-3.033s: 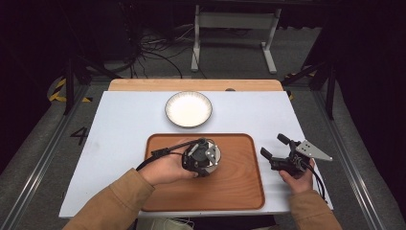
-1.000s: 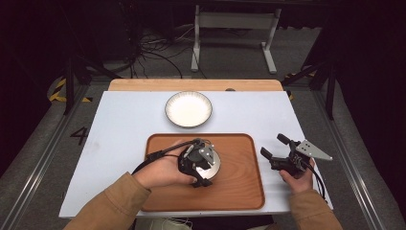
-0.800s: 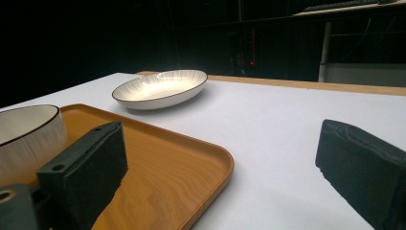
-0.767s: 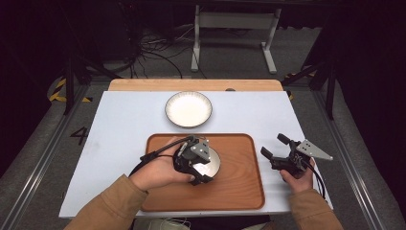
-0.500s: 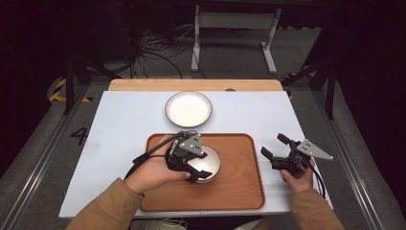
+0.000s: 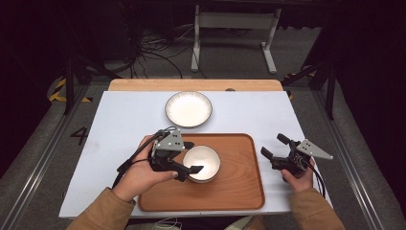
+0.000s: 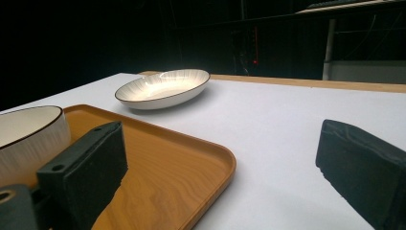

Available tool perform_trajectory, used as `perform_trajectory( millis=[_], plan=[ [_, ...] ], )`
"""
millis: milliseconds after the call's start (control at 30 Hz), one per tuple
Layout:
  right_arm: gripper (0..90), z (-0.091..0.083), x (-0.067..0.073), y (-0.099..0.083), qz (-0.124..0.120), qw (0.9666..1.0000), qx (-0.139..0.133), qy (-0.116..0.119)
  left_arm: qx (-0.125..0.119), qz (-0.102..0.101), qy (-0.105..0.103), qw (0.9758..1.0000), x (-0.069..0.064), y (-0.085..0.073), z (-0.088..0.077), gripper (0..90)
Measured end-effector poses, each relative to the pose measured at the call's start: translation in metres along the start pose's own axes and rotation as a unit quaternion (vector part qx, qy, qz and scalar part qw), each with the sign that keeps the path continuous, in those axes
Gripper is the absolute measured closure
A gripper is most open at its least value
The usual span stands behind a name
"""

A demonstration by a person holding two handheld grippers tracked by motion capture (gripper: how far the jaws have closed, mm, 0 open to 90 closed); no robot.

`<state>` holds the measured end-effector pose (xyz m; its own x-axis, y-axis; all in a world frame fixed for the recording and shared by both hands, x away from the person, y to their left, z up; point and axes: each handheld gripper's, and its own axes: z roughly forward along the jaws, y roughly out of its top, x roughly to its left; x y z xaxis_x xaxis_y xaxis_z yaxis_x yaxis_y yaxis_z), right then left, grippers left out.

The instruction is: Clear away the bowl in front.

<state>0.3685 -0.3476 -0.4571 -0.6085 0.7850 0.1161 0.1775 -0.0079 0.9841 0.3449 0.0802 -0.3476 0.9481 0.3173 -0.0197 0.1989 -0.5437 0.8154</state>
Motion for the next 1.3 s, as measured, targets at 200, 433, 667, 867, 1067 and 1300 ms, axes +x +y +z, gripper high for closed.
perform_trajectory(
  millis=[200, 433, 667, 867, 1067, 1300],
  plan=[
    [2.7, 0.0, 0.0, 0.0, 0.001, 1.0, -0.001, -0.003, -0.028, -0.012, 0.017, 0.9994, 0.003, -0.011, -0.006, 13.7],
    [2.4, 0.0, 0.001, 0.0, -0.01, 0.9999, 0.001, -0.002, -0.045, -0.026, 0.048, 0.9975, 0.008, -0.026, -0.017, 9.8],
    [2.4, 0.0, 0.001, 0.0, -0.01, 0.9999, 0.001, -0.002, -0.055, -0.037, 0.066, 0.9957, 0.012, -0.037, -0.027, 8.9],
    [2.2, 0.0, 0.002, 0.0, -0.012, 0.9999, 0.0, -0.005, -0.06, -0.057, 0.076, 0.9936, 0.018, -0.051, -0.036, 8.2],
    [1.3, 0.0, 0.003, 0.0, -0.017, 0.9998, -0.001, -0.008, -0.077, -0.08, 0.089, 0.9898, 0.027, -0.069, -0.042, 7.1],
    [1.3, -0.001, 0.002, 0.0, -0.009, 0.9999, -0.003, -0.013, -0.084, -0.103, 0.113, 0.9846, 0.033, -0.089, -0.048, 7.0]
  ],
)
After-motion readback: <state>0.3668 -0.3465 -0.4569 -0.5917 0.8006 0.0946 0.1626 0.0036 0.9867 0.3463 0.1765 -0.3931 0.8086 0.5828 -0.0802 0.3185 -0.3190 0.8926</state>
